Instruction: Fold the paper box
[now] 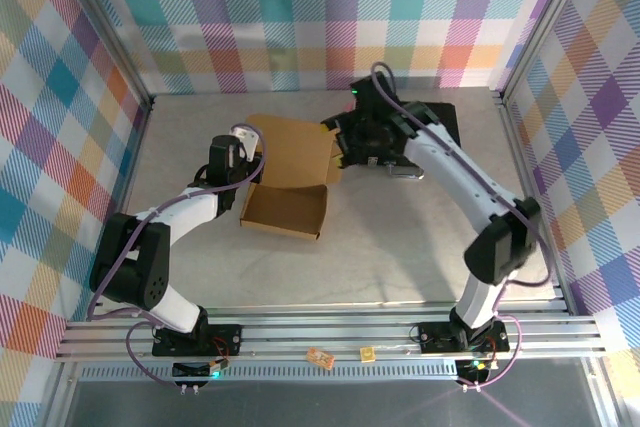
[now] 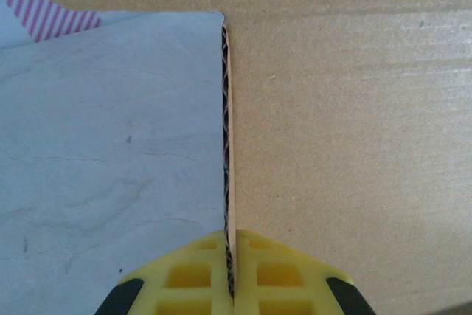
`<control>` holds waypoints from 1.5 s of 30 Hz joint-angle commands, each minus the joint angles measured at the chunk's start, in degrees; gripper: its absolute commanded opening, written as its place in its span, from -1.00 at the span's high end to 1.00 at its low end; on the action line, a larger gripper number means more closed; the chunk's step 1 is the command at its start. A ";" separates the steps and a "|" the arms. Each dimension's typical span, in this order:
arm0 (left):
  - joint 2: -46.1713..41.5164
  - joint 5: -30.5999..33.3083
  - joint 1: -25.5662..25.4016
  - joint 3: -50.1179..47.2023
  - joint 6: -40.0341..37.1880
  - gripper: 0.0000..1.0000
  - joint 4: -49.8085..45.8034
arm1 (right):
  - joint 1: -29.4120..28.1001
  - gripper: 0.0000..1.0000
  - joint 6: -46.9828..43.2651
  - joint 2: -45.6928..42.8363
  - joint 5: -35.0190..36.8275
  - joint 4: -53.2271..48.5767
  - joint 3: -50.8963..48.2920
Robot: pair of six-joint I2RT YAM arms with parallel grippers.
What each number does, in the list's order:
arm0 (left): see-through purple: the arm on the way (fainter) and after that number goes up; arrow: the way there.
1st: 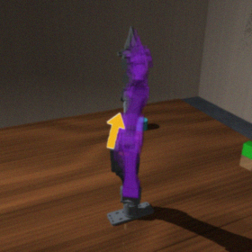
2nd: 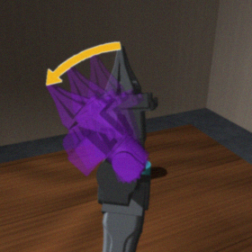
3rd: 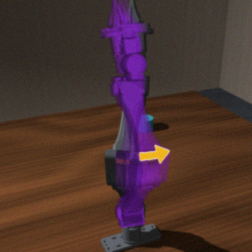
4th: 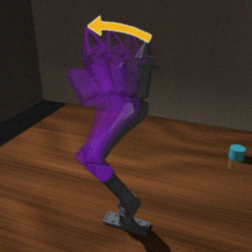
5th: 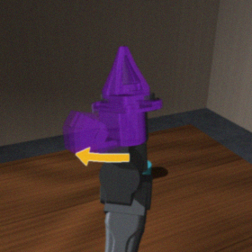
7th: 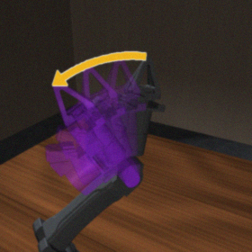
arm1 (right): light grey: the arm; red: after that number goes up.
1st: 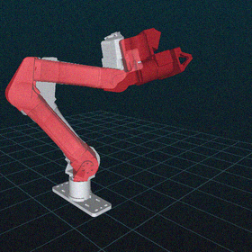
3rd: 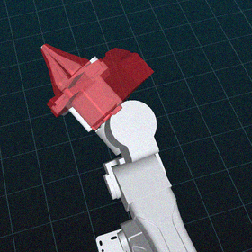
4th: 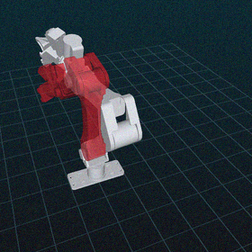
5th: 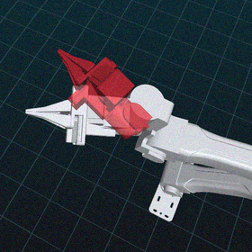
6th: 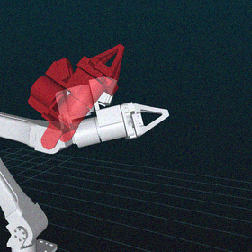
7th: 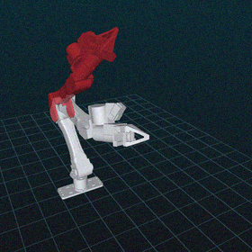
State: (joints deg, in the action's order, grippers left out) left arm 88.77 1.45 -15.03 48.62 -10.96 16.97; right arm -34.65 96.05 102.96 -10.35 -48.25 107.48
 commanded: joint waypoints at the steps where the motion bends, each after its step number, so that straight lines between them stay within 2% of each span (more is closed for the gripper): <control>1: -0.61 3.45 -1.21 -0.18 2.22 1.00 4.65 | 1.84 -0.27 15.70 8.10 4.51 -9.31 11.82; 8: -0.62 5.99 -3.47 -0.74 3.36 1.00 6.38 | 1.49 -0.34 23.80 18.50 5.10 -9.37 23.50; 11: -0.53 6.17 -3.87 -0.98 3.19 1.00 6.85 | 1.77 -0.35 24.50 22.90 6.32 -10.36 29.53; 15: -0.44 6.33 -4.03 -1.25 2.96 1.00 7.20 | 2.29 -0.46 23.59 26.92 7.98 -10.06 35.13; 18: -0.36 6.31 -4.05 -1.34 2.95 1.00 7.45 | 2.64 -0.46 23.64 28.70 6.78 -10.71 35.43; 31: 2.13 6.40 -4.13 -0.70 3.94 1.00 9.14 | 3.10 0.08 20.19 31.79 5.40 -5.87 34.64; 33: 2.87 6.85 -4.13 0.06 5.14 1.00 8.76 | 3.11 0.23 19.85 31.12 5.37 -6.06 33.80; 35: 3.39 7.43 -4.13 0.55 6.92 1.00 9.04 | 3.11 0.51 19.08 30.32 4.92 -4.51 32.23; 36: 3.56 7.87 -4.13 0.88 8.44 0.88 9.00 | 3.10 0.66 18.57 29.99 4.73 -4.15 31.69; 38: 3.31 7.17 -4.13 2.11 11.97 0.41 7.72 | 3.17 0.90 17.06 29.18 5.33 -3.65 30.55; 39: 2.68 6.33 -4.13 3.02 14.53 0.27 6.10 | 3.19 0.96 16.22 28.45 6.04 -3.25 29.58; 42: -1.16 4.61 -4.21 4.39 24.72 -0.05 0.28 | 3.45 1.00 13.10 25.92 6.22 2.13 24.10; 45: -7.13 4.25 -4.23 5.39 38.07 -0.22 -9.37 | 3.45 1.00 9.78 24.60 5.22 5.48 20.75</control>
State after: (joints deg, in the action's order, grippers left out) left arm 88.27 6.90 -19.00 51.59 12.16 15.44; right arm -31.51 110.39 131.39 -4.56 -47.20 130.43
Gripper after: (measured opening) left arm 0.597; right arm 0.050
